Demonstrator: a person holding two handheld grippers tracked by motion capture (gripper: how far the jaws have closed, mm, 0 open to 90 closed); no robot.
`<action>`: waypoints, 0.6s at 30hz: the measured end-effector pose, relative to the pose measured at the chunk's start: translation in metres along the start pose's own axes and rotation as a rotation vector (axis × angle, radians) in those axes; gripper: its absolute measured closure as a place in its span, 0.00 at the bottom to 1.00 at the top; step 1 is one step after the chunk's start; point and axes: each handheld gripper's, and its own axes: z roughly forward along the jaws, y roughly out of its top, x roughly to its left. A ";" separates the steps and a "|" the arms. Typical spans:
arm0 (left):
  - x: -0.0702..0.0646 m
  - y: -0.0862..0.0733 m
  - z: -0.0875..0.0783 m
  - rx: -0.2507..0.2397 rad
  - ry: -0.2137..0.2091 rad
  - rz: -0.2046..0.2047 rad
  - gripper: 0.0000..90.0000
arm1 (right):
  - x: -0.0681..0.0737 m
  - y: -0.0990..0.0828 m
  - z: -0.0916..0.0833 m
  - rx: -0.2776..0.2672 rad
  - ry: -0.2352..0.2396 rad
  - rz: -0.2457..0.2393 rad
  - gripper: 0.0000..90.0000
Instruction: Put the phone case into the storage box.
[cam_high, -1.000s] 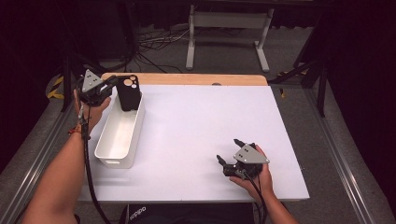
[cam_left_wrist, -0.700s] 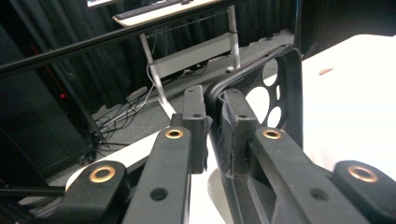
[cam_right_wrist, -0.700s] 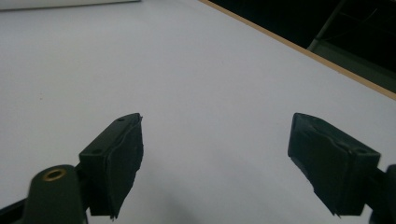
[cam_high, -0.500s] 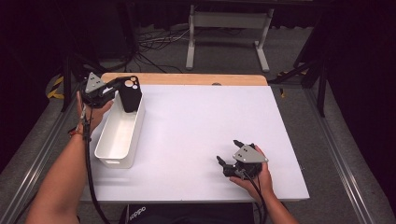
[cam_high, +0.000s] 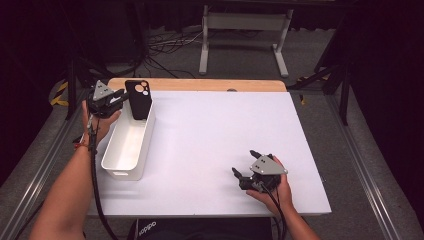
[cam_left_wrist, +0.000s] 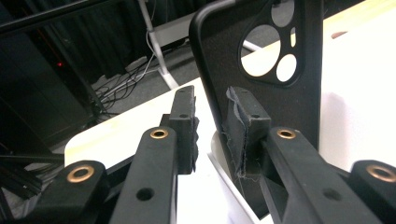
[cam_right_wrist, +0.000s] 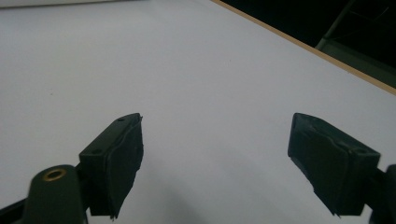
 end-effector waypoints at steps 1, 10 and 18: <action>0.000 0.000 0.000 0.006 -0.003 0.001 0.80 | 0.000 0.001 0.000 0.000 -0.006 -0.013 0.21; -0.002 0.003 -0.008 -0.001 0.013 0.022 0.80 | -0.005 0.002 -0.006 -0.025 -0.033 -0.010 0.21; -0.007 0.010 -0.025 -0.024 0.023 0.023 0.78 | -0.007 0.004 -0.009 -0.045 -0.023 -0.013 0.21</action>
